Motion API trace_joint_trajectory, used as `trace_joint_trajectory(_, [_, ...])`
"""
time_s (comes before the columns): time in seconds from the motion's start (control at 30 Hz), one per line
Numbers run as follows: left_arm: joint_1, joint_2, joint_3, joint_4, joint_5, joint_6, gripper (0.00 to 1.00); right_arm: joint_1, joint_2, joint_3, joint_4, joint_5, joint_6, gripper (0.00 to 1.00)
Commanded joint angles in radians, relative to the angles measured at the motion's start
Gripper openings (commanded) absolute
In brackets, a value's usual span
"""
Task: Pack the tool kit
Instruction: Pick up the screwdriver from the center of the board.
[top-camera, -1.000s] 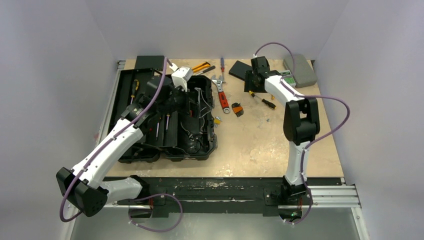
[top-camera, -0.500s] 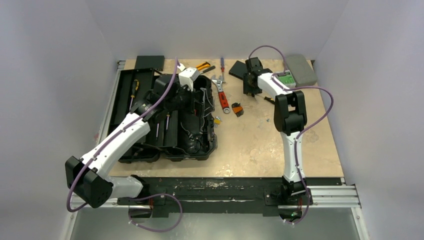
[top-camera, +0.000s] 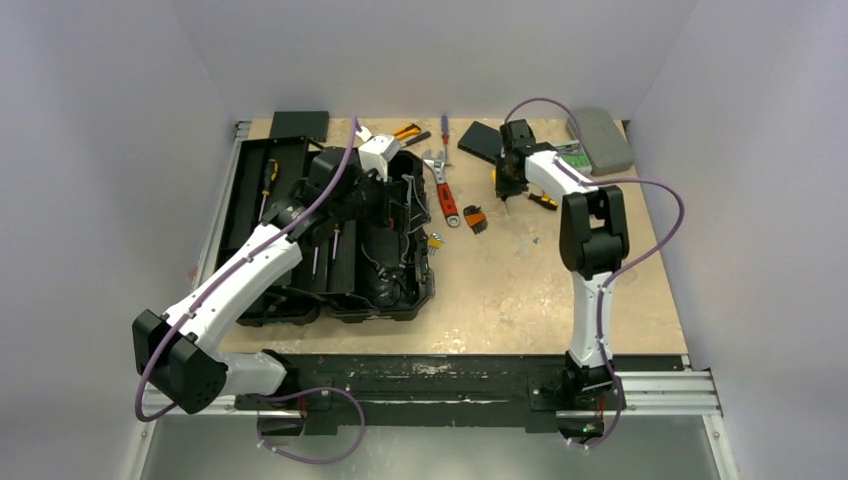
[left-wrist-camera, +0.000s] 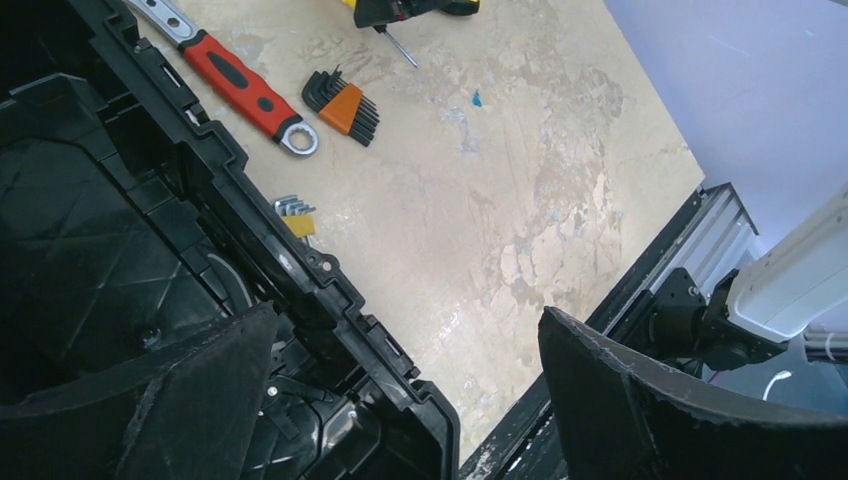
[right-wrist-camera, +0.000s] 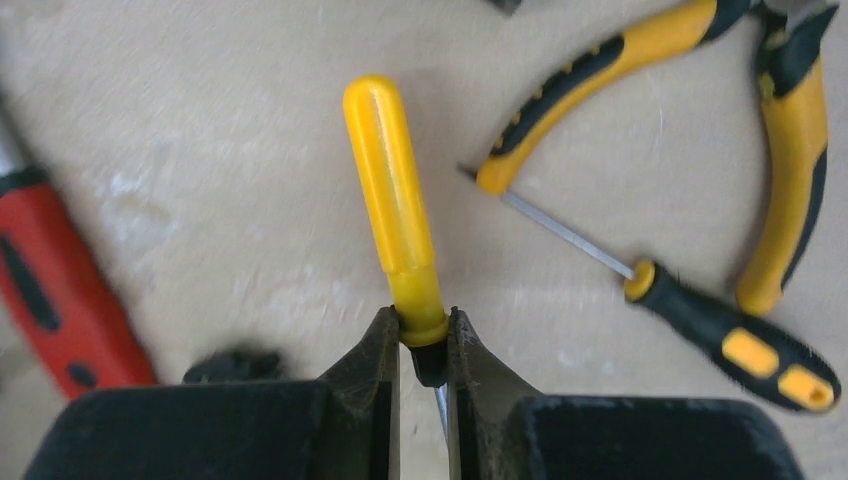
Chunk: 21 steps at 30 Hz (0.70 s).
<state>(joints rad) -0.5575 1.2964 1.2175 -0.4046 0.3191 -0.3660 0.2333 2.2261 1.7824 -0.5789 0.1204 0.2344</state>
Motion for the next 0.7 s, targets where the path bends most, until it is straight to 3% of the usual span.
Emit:
trace_joint_trajectory(0.0, [-0.003,-0.021,0.037,0.059,0.041,-0.083,1.00,0.000,-0.213,-0.116,0.089,-0.138,0.044,0.00])
trace_joint_trajectory(0.23, [-0.004,0.033,0.055,0.069,0.049,-0.261,1.00,0.000,-0.496,-0.409,0.211,-0.370,0.129,0.00])
trace_joint_trajectory(0.5, [-0.010,0.050,-0.115,0.494,0.182,-0.530,0.98,0.004,-0.905,-0.836,0.540,-0.693,0.315,0.00])
trace_joint_trajectory(0.67, [-0.049,0.055,-0.127,0.534,0.135,-0.580,0.96,0.030,-1.092,-0.954,0.625,-0.774,0.410,0.00])
